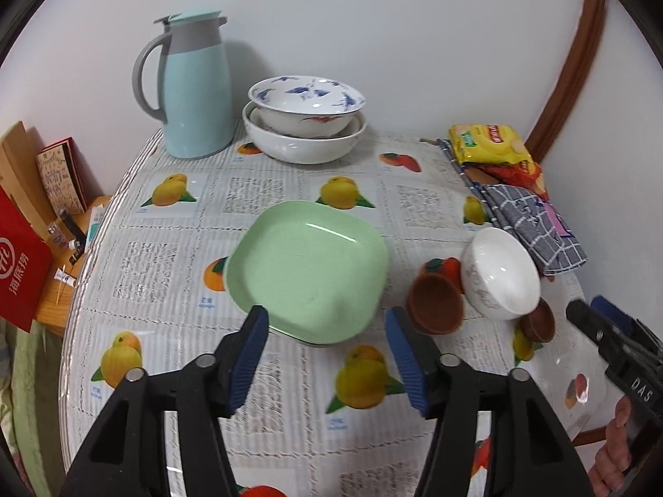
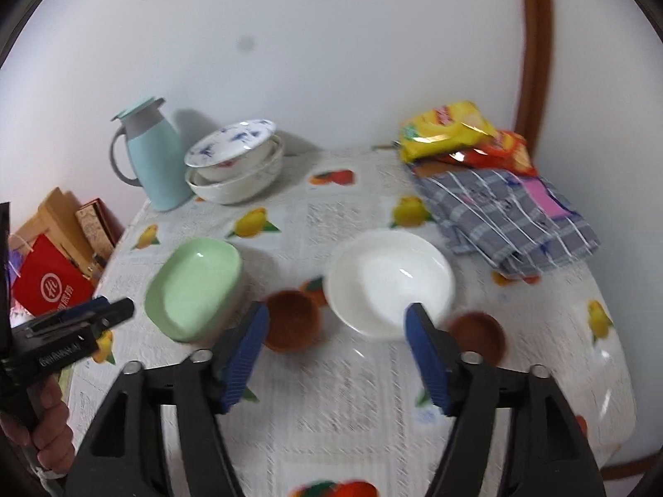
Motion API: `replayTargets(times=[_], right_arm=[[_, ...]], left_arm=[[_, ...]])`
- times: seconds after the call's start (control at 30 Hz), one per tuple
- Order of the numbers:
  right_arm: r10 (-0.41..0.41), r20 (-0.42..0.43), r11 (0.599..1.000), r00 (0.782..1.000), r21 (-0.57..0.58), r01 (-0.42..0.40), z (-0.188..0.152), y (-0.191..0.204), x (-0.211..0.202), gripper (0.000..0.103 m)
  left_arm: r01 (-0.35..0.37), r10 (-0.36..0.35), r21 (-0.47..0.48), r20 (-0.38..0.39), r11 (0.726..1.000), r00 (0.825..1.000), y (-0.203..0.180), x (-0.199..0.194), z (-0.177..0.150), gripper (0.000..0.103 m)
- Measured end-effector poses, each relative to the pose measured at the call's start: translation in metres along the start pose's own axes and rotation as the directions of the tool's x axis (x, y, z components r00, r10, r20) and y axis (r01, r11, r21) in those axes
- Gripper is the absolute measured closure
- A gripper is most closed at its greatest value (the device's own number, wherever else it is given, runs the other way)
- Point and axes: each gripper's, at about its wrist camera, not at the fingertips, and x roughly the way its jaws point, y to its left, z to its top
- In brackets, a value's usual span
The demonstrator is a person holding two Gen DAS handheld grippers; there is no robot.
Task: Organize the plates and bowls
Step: 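Move the left gripper to a terracotta bowl while the right gripper approaches another terracotta bowl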
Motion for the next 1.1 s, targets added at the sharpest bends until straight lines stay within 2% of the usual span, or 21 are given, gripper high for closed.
replayTargets(times=[0.1,0.17,0.3,0.43,0.53,0.67,0.73,0.9,1.1], right_arm=[[-0.064,-0.011,0.998,0.998,0.006,0.064,-0.010,-0.016,-0.009,0.026],[-0.072,-0.021,0.997,0.997,0.027,0.073,-0.016,-0.028,-0.014,0.021],[-0.088,-0.036,0.994,0.996,0.059,0.090,-0.024,-0.047,-0.024,0.018],[-0.143,-0.011,0.986,0.990,0.084,0.144,-0.032,-0.066,-0.035,0.018],[-0.133,-0.001,0.986,0.991,0.105,0.133,-0.036,-0.082,-0.040,0.018],[-0.037,0.065,0.986,0.997,0.162,0.026,-0.048,-0.106,-0.050,0.018],[-0.023,0.082,0.981,0.996,0.195,0.006,-0.052,-0.116,-0.052,0.018],[-0.109,0.064,0.980,0.992,0.173,0.096,-0.055,-0.125,-0.050,0.018],[-0.124,0.039,0.983,0.992,0.143,0.117,-0.059,-0.126,-0.042,0.018]], left_arm=[[-0.016,0.016,0.012,0.017,1.000,1.000,-0.013,-0.006,-0.004,0.035],[-0.020,0.020,0.008,0.012,1.000,1.000,-0.020,-0.008,-0.006,0.032],[-0.027,0.027,-0.028,0.013,0.999,1.000,-0.031,-0.012,-0.009,0.031],[-0.032,0.032,-0.028,0.006,0.999,0.999,-0.040,-0.013,-0.012,0.031],[-0.023,0.023,-0.020,-0.008,1.000,1.000,-0.046,-0.011,-0.015,0.031],[-0.053,0.053,0.017,-0.024,0.998,0.998,-0.056,-0.008,-0.017,0.031],[-0.068,0.069,0.038,-0.018,0.997,0.997,-0.061,-0.007,-0.019,0.031],[-0.070,0.069,0.067,0.008,0.995,0.998,-0.070,-0.006,-0.020,0.031],[-0.049,0.045,0.068,0.054,0.996,0.998,-0.078,-0.004,-0.017,0.031]])
